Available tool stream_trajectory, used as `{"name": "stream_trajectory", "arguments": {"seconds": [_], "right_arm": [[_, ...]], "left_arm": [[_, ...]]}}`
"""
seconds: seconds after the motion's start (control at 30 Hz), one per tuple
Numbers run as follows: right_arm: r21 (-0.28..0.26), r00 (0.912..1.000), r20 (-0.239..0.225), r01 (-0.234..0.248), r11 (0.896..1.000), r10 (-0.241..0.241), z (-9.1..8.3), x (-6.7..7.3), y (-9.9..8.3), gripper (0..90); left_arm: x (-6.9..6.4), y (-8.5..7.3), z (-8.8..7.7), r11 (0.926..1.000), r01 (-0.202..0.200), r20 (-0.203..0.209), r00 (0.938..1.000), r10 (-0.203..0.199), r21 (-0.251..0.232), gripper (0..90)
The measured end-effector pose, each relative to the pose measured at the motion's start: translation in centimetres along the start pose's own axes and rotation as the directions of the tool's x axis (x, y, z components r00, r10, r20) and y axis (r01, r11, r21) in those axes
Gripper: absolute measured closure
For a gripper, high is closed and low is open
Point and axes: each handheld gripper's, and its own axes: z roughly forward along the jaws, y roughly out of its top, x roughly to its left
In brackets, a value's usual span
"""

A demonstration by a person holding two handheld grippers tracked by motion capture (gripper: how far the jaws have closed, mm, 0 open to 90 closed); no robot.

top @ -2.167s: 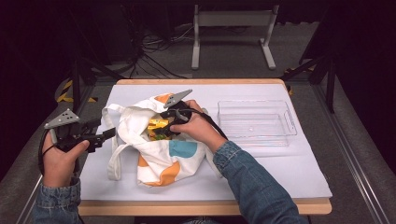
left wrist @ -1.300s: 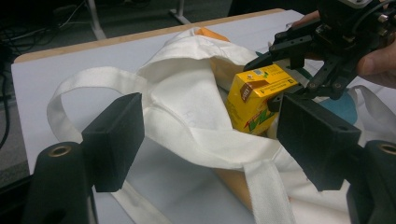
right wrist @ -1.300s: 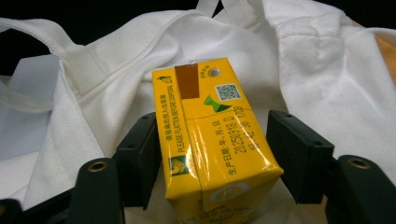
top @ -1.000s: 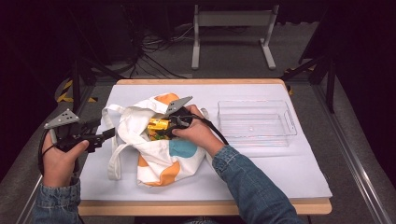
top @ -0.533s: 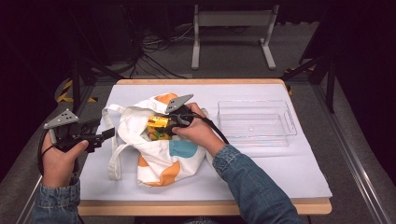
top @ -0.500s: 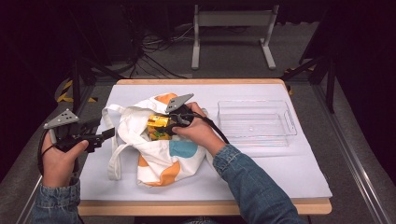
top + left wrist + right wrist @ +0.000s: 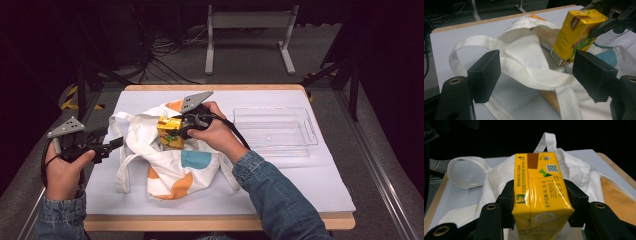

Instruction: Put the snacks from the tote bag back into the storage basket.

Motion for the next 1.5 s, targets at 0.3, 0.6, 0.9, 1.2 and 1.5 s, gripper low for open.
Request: {"name": "stream_trajectory", "arguments": {"seconds": [0.3,0.6,0.9,1.2,1.5], "right_arm": [[-0.014,0.9997,-0.014,0.021,1.0,-0.021,-2.0,0.0,1.0,50.8],[-0.031,0.9989,-0.03,0.036,0.999,-0.037,-4.4,-0.1,1.8,50.8],[-0.044,0.999,-0.029,0.032,0.999,-0.033,-6.8,-0.2,2.0,50.8],[-0.055,0.9993,-0.006,0.035,0.998,-0.036,-9.9,-0.7,1.6,50.8],[-0.066,0.9994,-0.004,0.033,0.997,-0.033,-12.7,-0.7,1.1,50.8]], "left_arm": [[0.0,0.0,0.0,1.0,0.001,-0.001,1.0,-0.001,0.0,24.0],[0.0,0.0,0.0,1.0,0.002,-0.001,1.0,-0.002,0.001,23.9],[0.0,0.0,0.1,1.0,-0.001,-0.005,1.0,0.001,0.001,22.9],[-0.1,0.0,0.1,1.0,-0.004,-0.006,1.0,0.004,0.004,22.4],[-0.2,0.1,0.1,0.9999,-0.01,-0.009,0.9999,0.01,0.002,22.3]]}}
